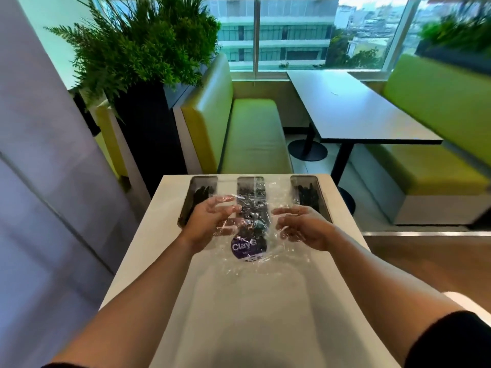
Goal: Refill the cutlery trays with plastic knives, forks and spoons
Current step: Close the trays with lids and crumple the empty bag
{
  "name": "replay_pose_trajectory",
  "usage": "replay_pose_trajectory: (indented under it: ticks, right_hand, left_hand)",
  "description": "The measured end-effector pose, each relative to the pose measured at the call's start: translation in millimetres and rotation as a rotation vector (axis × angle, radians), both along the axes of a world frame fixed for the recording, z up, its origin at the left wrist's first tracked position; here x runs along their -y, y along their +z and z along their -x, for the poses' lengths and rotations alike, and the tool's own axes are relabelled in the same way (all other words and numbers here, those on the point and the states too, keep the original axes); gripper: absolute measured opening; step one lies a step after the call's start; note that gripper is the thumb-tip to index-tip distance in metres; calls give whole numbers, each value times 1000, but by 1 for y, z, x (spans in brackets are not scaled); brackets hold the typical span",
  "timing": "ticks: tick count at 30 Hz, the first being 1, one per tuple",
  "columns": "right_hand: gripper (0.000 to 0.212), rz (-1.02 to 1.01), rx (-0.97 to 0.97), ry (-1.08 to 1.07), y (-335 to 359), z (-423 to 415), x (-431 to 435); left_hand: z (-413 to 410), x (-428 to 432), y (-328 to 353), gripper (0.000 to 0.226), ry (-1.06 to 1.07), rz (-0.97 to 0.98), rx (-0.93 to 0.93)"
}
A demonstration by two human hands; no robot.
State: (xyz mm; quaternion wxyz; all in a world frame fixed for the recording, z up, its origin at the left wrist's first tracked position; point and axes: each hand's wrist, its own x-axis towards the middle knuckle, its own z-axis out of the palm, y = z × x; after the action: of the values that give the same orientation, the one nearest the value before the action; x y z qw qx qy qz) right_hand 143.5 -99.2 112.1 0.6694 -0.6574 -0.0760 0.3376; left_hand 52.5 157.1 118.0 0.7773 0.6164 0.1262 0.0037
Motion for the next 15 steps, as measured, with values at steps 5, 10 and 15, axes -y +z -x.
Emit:
replay_pose_trajectory:
  ticks: [5, 10, 15]
  right_hand:
    - [17, -33, -3, -171, 1, 3, 8]
    - [42, -127, -56, -260, 2, 9, 11]
    - [27, -183, -181, -244, 10, 11, 12]
  left_hand:
    - [2, -12, -4, 23, -109, 9, -34]
    - [3, -22, -4, 48, -242, -124, -1]
    - [1, -25, 9, 49, -327, -399, 48]
